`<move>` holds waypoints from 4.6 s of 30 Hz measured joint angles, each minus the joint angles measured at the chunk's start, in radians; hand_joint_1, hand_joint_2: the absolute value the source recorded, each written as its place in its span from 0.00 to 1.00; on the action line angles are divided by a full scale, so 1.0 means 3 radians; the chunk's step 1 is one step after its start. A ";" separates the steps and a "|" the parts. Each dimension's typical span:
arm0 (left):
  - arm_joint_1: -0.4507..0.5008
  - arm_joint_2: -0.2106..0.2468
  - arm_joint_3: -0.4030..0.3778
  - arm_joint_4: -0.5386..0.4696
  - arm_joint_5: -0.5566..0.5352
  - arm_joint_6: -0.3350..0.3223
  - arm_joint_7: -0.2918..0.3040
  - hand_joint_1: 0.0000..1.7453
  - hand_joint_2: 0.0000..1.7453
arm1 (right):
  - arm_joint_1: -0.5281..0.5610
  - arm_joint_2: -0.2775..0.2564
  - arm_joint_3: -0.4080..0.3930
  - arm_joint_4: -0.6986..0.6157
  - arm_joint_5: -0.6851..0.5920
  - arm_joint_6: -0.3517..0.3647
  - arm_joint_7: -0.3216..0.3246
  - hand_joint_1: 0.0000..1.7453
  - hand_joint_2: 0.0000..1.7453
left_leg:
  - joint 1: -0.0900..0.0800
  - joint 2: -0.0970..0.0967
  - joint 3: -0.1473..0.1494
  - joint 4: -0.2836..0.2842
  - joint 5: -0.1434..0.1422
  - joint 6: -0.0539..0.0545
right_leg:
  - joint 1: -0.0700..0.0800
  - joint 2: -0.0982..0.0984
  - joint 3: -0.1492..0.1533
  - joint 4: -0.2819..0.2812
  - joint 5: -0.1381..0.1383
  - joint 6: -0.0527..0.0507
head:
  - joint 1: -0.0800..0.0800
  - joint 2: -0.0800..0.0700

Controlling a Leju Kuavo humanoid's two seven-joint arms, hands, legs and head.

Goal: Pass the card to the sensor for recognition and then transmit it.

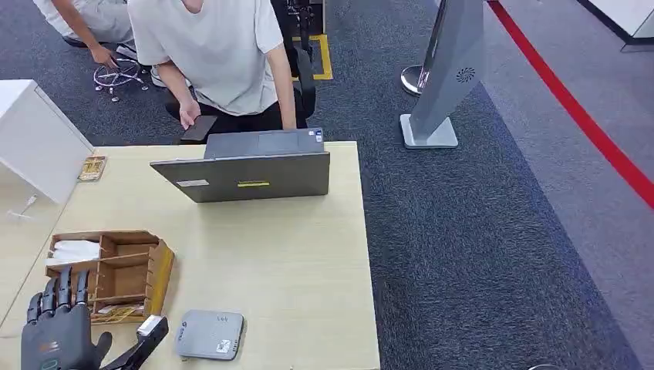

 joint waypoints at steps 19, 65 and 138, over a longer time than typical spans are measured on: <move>0.0027 -0.0090 0.0001 0.0041 0.0000 -0.0023 -0.0258 1.00 1.00 | 0.0000 0.0000 0.0001 -0.0001 0.0004 0.0010 0.0005 0.00 1.00 | 0.0000 0.0000 0.0000 0.0000 0.0000 0.0000 | 0.0000 0.0000 0.0001 0.0000 0.0000 0.0000 | 0.0000 0.0001; -0.0193 -0.0215 -0.0056 -0.0767 0.0000 -0.0887 -0.0304 1.00 1.00 | -0.0046 0.0000 -0.0098 -0.0009 0.0137 0.0111 -0.0080 0.00 1.00 | 0.0000 -0.0002 0.0000 0.0000 0.0001 0.0001 | 0.0000 -0.0003 0.0002 0.0000 0.0001 0.0000 | -0.0001 0.0000; -0.1667 0.0269 -0.0086 -0.0549 0.0001 -0.0391 -0.0921 0.00 1.00 | -0.0087 0.0001 -0.0155 0.0248 0.0057 0.0150 -0.0081 0.00 0.00 | 0.0001 0.0002 -0.0008 -0.0001 0.0010 -0.0009 | 0.0001 0.0005 -0.0009 0.0006 0.0006 -0.0005 | 0.0002 0.0000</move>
